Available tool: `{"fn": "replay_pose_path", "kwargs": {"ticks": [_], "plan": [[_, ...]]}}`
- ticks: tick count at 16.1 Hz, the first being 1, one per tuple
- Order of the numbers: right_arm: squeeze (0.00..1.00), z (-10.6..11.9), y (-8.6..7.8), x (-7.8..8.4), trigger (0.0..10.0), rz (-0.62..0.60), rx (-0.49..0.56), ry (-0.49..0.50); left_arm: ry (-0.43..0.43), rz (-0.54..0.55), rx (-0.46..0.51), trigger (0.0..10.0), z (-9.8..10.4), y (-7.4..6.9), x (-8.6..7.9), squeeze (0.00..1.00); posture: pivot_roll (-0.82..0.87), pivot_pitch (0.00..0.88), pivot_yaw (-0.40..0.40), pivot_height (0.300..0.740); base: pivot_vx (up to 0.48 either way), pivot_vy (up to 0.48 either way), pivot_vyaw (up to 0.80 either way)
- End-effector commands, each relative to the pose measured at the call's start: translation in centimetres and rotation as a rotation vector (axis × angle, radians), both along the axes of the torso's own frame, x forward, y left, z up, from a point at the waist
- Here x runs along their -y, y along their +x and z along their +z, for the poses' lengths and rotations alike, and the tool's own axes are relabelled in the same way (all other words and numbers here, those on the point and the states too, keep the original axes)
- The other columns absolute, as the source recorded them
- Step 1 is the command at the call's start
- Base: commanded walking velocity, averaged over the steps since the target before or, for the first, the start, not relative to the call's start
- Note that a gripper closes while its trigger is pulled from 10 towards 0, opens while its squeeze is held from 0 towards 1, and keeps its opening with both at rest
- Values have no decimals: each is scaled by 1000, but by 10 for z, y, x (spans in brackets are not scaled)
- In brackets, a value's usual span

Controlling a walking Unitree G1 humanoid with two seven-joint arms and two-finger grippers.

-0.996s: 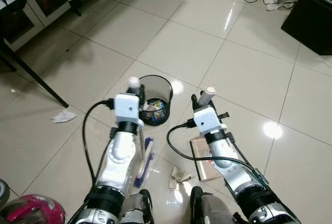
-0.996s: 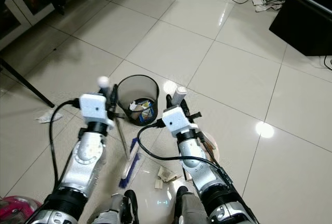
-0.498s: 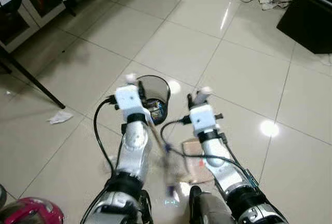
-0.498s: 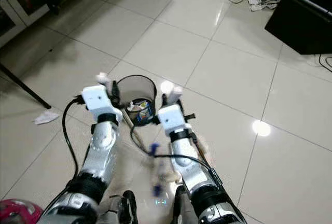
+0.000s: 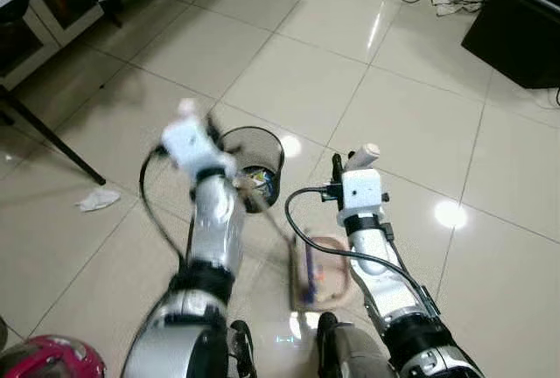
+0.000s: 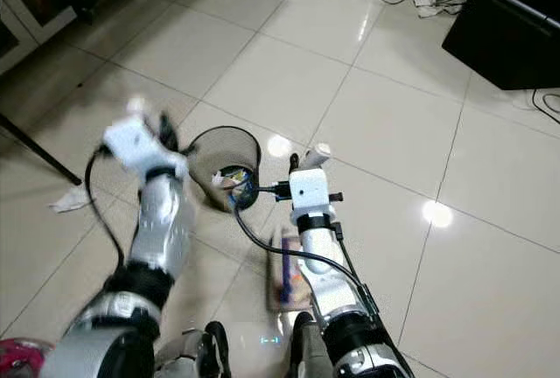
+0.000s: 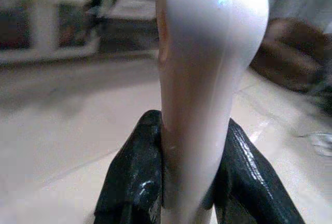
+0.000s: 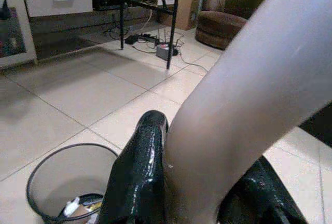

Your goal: Sweep floor

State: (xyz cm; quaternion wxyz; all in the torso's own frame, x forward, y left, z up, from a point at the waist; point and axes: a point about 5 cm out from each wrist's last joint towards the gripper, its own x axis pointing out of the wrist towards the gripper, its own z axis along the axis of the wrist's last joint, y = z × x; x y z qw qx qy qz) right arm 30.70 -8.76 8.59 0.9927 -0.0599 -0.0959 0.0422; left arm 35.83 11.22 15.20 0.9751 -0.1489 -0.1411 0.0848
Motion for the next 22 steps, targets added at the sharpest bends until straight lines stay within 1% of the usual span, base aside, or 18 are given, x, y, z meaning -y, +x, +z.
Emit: {"fn": "replay_pose_path", "kwargs": {"ticks": [1, 2, 4, 5, 7, 8, 10, 11, 12, 13, 15, 16, 17, 18, 19, 20, 21, 22], "plan": [[0, -4, -3, 1, 10000, 6, -28, 35, 3, -60, 77, 10000, 16, 2, 7, 0, -55, 177, 29, 740, 0, 0, 0], [0, -5, -3, 10, 10000, -14, -39, 48, 40, -143, 128, 10000, 27, 5, 7, 0, -51, 162, 33, 740, 0, 0, 0], [0, -6, -2, 22, 10000, -44, -44, 50, 61, -239, 164, 10000, 37, 6, 5, 0, -49, 137, 41, 740, 0, 0, 0], [0, -6, -1, 27, 10000, -58, -45, 53, 58, -273, 165, 10000, 39, 6, 3, 0, -47, 131, 42, 740, 0, 0, 0], [0, -5, 0, 37, 10000, -82, -49, 65, 89, -337, 186, 10000, 42, 3, -6, 0, -44, 109, 50, 740, 0, 0, 0], [0, -4, 0, 38, 10000, -85, -49, 68, 99, -350, 190, 10000, 43, 3, -8, 0, -44, 105, 51, 740, 0, 0, 0], [0, -1, 2, 48, 10000, -108, -44, 85, 188, -453, 236, 10000, 54, -2, -20, 0, -35, 83, 52, 740, 0, 0, 0], [0, 0, 1, 53, 10000, -123, -43, 92, 234, -527, 267, 10000, 64, -6, -23, 0, -31, 78, 50, 740, 0, 0, 0], [0, 0, 0, 57, 10000, -131, -43, 95, 293, -607, 279, 10000, 69, -10, -24, 0, -25, 71, 52, 740, 0, 0, 0], [0, 0, -1, 61, 10000, -134, -45, 96, 352, -684, 279, 10000, 71, -15, -23, 0, -22, 68, 53, 740, 0, 0, 0], [0, 2, -4, 69, 10000, -140, -42, 101, 459, -773, 255, 10000, 69, -23, -27, 0, -17, 63, 57, 740, 0, 0, 0], [0, 4, -6, 76, 10000, -144, -41, 104, 530, -786, 236, 10000, 63, -28, -34, 0, -14, 57, 62, 740, 0, 0, 0], [0, 8, -8, 82, 10000, -147, -34, 106, 556, -761, 221, 10000, 58, -31, -42, 0, -14, 56, 66, 740, 0, 0, 0], [0, 14, -11, 89, 10000, -150, -23, 108, 577, -714, 199, 10000, 52, -33, -54, 0, -17, 53, 71, 740, 0, 0, 0], [0, 25, -14, 97, 10000, -151, -3, 118, 572, -674, 156, 10000, 45, -38, -68, 0, -25, 50, 76, 740, 0, 0, 0], [0, 29, -15, 99, 10000, -151, 3, 116, 564, -661, 147, 10000, 44, -40, -71, 0, -26, 49, 76, 740, 0, 0, 0], [0, 40, -16, 104, 10000, -147, 24, 110, 551, -621, 123, 10000, 40, -44, -77, 0, -27, 47, 76, 740, 0, 0, 0], [0, 56, -17, 107, 10000, -138, 48, 127, 532, -545, 78, 10000, 34, -45, -84, 0, -29, 44, 74, 740, 0, 0, 0]]}}
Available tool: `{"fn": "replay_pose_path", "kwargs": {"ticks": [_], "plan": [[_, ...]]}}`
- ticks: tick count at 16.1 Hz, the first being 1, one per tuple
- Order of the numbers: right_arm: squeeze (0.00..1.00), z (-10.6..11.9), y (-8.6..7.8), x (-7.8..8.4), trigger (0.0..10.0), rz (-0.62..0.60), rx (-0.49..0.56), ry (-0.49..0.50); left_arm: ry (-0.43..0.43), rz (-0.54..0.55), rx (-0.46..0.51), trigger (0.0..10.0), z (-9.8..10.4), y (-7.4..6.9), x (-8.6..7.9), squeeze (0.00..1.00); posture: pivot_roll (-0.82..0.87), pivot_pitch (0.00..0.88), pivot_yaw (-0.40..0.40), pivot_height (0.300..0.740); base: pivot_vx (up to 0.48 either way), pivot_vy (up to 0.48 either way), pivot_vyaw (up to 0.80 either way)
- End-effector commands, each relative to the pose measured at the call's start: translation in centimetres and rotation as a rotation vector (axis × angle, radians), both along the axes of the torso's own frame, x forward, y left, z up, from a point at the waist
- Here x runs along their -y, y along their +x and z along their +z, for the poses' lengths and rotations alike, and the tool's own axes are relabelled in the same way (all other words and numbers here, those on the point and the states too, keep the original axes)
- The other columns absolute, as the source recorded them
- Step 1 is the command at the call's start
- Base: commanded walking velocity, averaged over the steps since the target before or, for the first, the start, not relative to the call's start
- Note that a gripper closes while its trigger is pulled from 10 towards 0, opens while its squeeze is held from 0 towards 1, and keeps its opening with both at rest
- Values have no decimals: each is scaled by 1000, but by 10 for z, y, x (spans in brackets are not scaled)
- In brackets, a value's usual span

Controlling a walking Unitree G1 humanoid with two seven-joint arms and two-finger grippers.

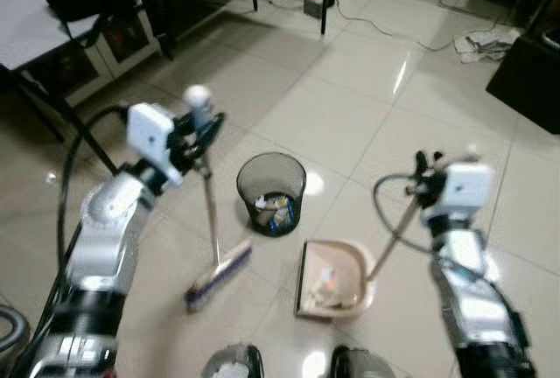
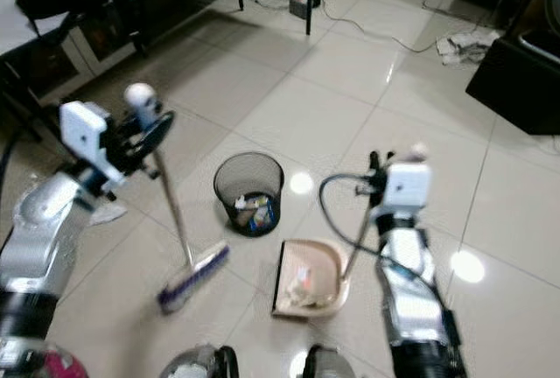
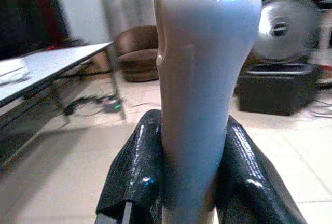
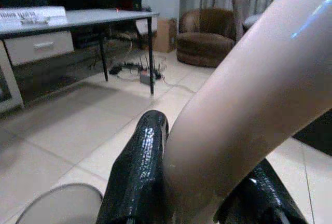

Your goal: Sweep floor

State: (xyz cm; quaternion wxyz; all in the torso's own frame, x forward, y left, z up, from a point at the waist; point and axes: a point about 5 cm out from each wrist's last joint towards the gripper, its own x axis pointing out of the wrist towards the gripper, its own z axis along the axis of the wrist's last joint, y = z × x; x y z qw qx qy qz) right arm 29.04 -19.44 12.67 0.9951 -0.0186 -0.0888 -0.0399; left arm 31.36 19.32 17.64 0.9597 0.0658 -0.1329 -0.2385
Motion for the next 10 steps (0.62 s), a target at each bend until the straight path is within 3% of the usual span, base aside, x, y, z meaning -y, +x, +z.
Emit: {"fn": "replay_pose_path", "kwargs": {"ticks": [1, 2, 3, 7, 10], "plan": [[0, 36, 0, 2, 10000, 25, 88, 60, -14, 135, -9, 10000, 1, -2, -11, 0, -31, 44, 73, 740, 0, 0, 0], [0, 42, 0, 2, 10000, 28, 96, 71, -20, 163, -23, 10000, -1, -2, -13, 0, -35, 42, 72, 740, 0, 0, 0], [0, 61, 2, 3, 10000, 33, 121, 102, -30, 209, -53, 10000, -8, -4, -14, 0, -37, 42, 72, 740, 0, 0, 0], [0, 133, 18, 0, 10000, 47, 225, 206, -76, 252, -101, 10000, -26, -19, 4, 0, -44, 35, 66, 740, 0, 0, 0], [0, 157, 27, -7, 10000, 85, 255, 219, -110, 251, -124, 10000, -35, -28, 18, 0, -39, 31, 59, 740, 0, 0, 0]]}}
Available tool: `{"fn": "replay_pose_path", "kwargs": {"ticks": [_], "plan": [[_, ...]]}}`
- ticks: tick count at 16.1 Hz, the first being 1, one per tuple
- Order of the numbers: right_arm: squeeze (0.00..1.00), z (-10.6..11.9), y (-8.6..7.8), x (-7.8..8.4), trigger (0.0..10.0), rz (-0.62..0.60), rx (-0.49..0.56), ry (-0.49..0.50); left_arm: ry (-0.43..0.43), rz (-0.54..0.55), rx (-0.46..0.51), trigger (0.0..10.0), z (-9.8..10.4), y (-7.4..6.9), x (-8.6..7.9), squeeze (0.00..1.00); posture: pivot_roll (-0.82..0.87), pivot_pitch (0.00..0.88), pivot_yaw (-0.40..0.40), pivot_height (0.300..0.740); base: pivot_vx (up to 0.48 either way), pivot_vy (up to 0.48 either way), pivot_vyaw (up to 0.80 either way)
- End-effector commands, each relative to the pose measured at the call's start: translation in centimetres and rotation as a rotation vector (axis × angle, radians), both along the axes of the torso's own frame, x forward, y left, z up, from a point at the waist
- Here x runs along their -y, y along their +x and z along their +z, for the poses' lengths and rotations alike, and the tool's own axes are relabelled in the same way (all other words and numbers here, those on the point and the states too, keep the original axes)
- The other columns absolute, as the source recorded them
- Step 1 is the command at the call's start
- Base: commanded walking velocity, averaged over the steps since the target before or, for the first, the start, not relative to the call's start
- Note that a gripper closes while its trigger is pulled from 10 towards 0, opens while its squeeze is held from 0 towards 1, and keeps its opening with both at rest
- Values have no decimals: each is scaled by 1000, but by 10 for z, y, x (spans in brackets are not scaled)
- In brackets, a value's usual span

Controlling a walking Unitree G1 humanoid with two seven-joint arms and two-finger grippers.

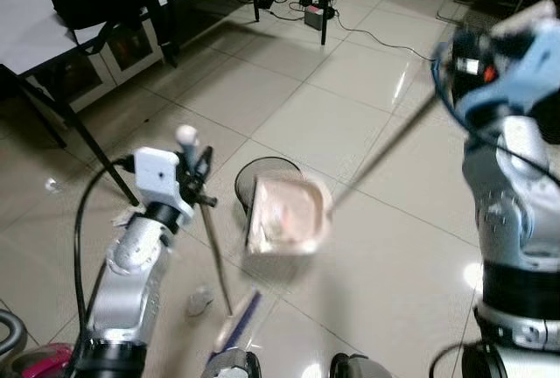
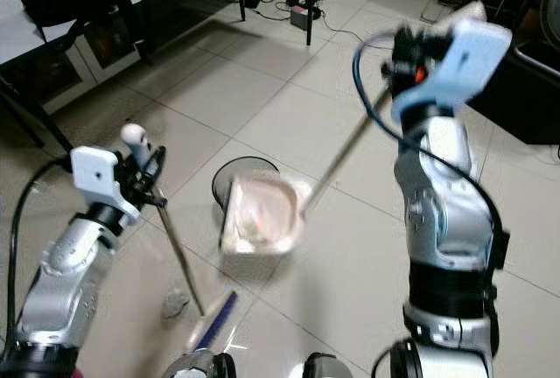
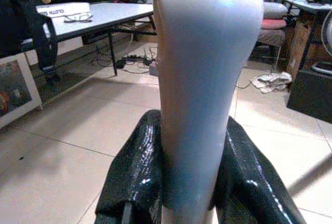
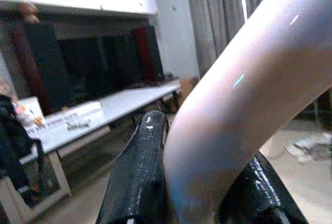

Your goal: Sweep floor

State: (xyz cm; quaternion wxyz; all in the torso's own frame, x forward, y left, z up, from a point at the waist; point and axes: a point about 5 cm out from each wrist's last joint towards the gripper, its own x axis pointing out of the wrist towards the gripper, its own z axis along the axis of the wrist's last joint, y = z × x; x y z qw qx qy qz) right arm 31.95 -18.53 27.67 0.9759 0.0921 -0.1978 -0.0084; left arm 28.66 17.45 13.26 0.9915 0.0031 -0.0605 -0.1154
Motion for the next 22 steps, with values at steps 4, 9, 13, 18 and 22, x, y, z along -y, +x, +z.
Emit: {"fn": "replay_pose_path", "kwargs": {"ticks": [4, 9, 13, 18, 22], "plan": [[0, 16, 3, 4, 10000, 5, 4, 110, 2, 50, 22, 10000, 6, -8, 4, 0, -31, 27, 52, 740, 0, 0, 0], [0, 13, 3, 13, 10000, -58, 12, 125, -1, 77, 26, 10000, 6, -8, 3, 0, -32, 25, 59, 740, 236, 0, 0], [0, 10, 5, 16, 10000, -72, -6, 105, -3, 106, 19, 10000, 5, -8, 2, 0, -34, 22, 59, 740, 352, 0, 0], [0, 9, 7, 14, 10000, -82, -11, 68, -2, 127, 19, 10000, 5, -10, 2, 0, -28, 18, 54, 740, 385, 0, 251], [0, 8, 6, 15, 10000, -100, -7, 70, 1, 132, 18, 10000, 4, -10, 1, 0, -29, 14, 55, 740, 392, 0, 800]]}}
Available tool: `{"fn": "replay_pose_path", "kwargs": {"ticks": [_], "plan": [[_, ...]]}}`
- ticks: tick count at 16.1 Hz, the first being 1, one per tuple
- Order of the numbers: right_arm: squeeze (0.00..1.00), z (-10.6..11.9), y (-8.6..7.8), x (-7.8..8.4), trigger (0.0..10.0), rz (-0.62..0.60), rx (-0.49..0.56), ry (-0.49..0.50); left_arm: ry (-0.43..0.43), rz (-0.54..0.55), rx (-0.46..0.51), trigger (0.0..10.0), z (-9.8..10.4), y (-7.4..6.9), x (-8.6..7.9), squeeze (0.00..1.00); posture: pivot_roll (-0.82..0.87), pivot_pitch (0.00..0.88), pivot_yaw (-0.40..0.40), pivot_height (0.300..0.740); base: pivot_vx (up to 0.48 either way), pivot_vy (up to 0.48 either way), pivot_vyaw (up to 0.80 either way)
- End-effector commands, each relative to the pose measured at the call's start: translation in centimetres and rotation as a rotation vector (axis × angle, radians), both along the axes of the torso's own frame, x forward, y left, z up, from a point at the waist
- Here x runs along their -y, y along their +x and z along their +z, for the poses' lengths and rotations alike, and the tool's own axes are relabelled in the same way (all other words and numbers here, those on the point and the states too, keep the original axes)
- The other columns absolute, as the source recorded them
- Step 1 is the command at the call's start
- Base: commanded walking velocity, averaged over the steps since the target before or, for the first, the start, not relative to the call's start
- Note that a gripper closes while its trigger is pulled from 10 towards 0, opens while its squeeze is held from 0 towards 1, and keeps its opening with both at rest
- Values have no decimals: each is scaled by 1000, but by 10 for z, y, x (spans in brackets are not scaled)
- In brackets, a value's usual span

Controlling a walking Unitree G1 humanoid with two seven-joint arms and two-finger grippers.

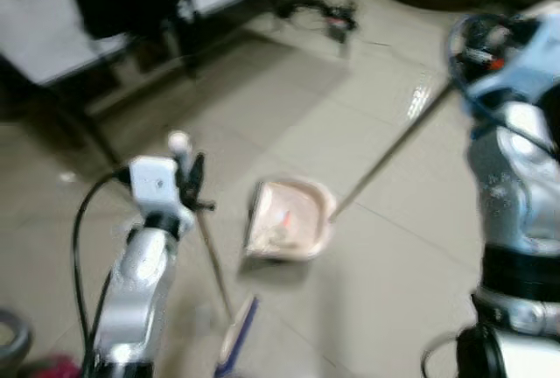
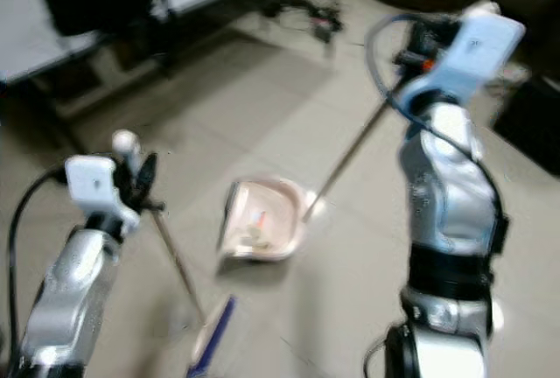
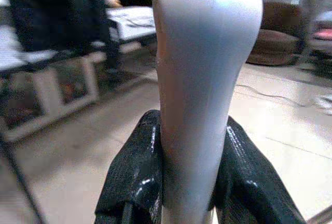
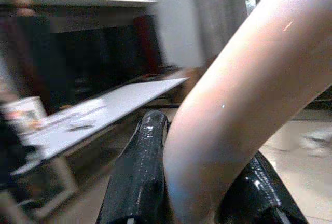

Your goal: Sweep floor

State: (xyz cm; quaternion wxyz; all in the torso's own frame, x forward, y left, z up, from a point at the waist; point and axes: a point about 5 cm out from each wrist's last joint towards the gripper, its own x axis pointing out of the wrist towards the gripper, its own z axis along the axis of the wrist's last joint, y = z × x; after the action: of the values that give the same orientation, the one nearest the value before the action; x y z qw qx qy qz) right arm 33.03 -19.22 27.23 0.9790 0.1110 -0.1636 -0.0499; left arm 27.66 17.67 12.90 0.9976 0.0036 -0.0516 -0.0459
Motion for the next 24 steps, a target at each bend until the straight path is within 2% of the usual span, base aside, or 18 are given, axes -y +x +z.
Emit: {"fn": "replay_pose_path", "kwargs": {"ticks": [1, 8, 10, 12, 22, 24], "plan": [[0, 13, -5, 10, 10000, -41, 71, 24, 10, -8, 35, 10000, 7, 0, 3, 0, -29, 13, 56, 740, 394, 0, 0], [0, 12, -8, 22, 10000, -96, 79, 44, 20, -28, 30, 10000, 6, 3, 7, 0, -39, 0, 66, 740, 391, 0, 0], [0, 12, -9, 24, 10000, -101, 77, 56, 20, -30, 30, 10000, 6, 4, 8, 0, -39, 0, 68, 740, 394, 0, -744], [0, 12, -8, 24, 10000, -102, 80, 51, 19, -33, 30, 10000, 6, 4, 8, 0, -41, 0, 68, 740, 392, 0, -800], [0, 9, -8, 25, 10000, -103, 69, 30, 23, -34, 22, 10000, 3, 3, 10, 0, -42, 5, 63, 740, 389, 0, 0], [0, 8, -8, 24, 10000, -100, 68, 28, 33, -21, 8, 10000, 0, 1, 7, 0, -42, 6, 62, 740, 0, 0, 0]]}}
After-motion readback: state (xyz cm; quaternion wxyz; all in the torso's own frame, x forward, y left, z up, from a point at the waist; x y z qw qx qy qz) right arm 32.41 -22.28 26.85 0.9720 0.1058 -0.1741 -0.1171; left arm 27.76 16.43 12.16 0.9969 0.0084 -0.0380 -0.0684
